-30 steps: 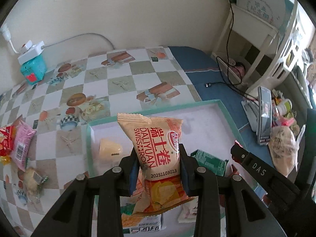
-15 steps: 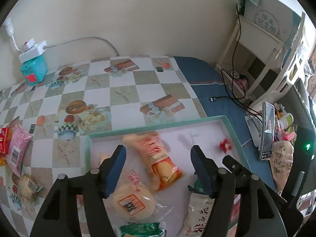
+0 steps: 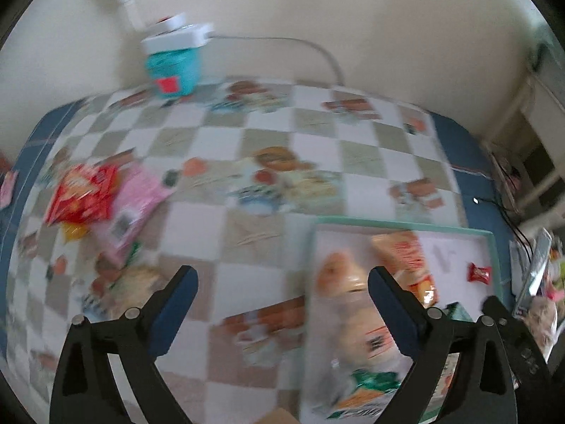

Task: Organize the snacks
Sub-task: 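Open both tools to drop roll-cake bag and red candy into tray, then move both tools back toward the snack pile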

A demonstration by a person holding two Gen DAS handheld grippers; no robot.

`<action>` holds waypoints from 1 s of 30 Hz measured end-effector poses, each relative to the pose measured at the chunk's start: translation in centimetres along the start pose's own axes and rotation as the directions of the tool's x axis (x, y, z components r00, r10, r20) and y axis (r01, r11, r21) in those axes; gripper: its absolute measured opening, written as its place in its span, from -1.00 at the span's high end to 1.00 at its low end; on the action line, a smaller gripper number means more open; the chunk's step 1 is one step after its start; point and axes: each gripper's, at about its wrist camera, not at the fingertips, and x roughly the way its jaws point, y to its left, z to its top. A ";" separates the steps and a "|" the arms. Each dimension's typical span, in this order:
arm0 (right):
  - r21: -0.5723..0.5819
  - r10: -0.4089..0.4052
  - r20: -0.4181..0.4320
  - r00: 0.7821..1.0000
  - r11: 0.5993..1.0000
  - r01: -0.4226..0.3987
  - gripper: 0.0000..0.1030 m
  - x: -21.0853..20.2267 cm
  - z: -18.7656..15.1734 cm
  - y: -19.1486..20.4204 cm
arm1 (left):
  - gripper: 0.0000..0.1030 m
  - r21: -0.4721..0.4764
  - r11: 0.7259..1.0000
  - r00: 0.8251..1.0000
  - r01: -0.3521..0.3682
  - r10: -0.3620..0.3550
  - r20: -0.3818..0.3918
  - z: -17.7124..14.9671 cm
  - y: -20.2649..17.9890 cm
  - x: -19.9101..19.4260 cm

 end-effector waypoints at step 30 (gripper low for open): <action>-0.289 0.092 0.004 0.996 0.953 -0.087 -1.00 -6.3 -11.1 15.4 | -0.89 -0.393 0.877 0.960 -0.277 0.273 -0.068 -3.6 26.6 -7.4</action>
